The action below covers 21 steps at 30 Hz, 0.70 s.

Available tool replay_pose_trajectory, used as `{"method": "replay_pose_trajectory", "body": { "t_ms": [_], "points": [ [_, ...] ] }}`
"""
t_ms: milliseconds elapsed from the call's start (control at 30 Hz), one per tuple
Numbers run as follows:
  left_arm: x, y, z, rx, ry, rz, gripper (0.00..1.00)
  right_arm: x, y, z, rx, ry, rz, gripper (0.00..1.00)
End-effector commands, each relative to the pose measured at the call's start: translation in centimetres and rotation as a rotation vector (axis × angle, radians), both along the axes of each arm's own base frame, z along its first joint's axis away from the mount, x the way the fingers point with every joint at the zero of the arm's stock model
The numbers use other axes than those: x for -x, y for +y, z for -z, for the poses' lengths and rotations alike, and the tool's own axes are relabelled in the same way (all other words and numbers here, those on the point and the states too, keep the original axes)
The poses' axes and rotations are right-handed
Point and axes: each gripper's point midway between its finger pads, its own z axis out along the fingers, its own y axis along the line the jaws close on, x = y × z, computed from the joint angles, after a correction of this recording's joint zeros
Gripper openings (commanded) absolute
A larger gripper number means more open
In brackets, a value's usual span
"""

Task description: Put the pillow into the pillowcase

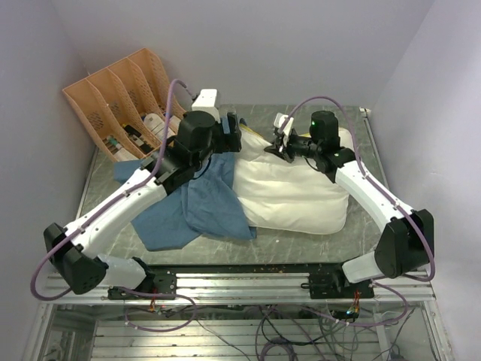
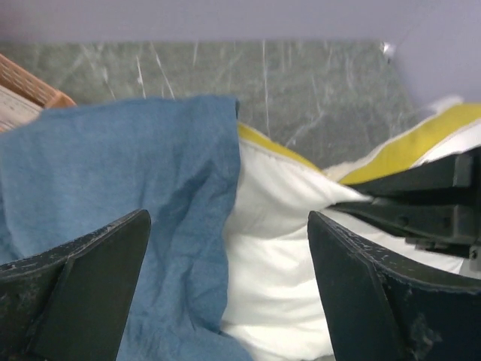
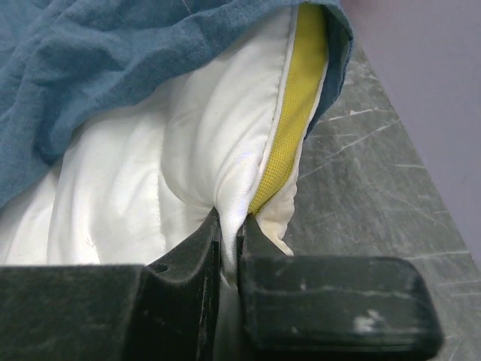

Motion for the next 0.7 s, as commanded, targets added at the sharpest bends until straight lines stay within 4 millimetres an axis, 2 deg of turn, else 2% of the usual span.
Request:
{"method": "replay_pose_trajectory", "body": {
  "t_ms": [0, 67, 100, 133, 233, 333, 433, 500, 567, 667],
  "points": [
    [-0.7, 2.0, -1.8, -0.026, -0.048, -0.102, 0.96, 1.8, 1.0, -1.4, -0.042, -0.010, -0.055, 0.00],
    [-1.3, 1.7, -1.0, -0.066, -0.022, -0.095, 0.96, 2.1, 1.1, -1.4, -0.046, -0.009, -0.061, 0.00],
    [-1.7, 1.1, -0.7, -0.071, -0.006, -0.081, 1.00, 2.3, 1.1, -1.3, -0.047, -0.008, -0.063, 0.00],
    [-2.1, 0.7, -0.7, -0.070, 0.001, -0.073, 0.95, 2.4, 1.1, -1.3, -0.048, -0.007, -0.066, 0.00],
    [-3.4, -0.2, 0.4, -0.112, 0.028, -0.079, 0.72, 2.7, 1.1, -1.2, -0.049, -0.008, -0.070, 0.00],
    [-4.8, -0.2, 2.6, -0.194, 0.077, -0.135, 0.71, 3.0, 1.2, -1.3, -0.054, -0.006, -0.078, 0.00],
    [-5.7, -0.4, 3.9, -0.242, 0.099, -0.154, 0.66, 3.2, 1.3, -1.2, -0.055, -0.006, -0.086, 0.00],
    [-6.1, -0.2, 4.1, -0.263, 0.101, -0.170, 0.50, 3.3, 1.4, -1.0, -0.051, -0.003, -0.090, 0.00],
    [-6.2, -0.4, 3.8, -0.268, 0.094, -0.164, 0.39, 3.3, 1.4, -1.0, -0.051, -0.001, -0.094, 0.00],
    [-6.1, -1.3, 2.3, -0.221, 0.074, -0.121, 0.11, 3.6, 1.6, -1.0, -0.065, 0.010, -0.104, 0.00]
  ]
}}
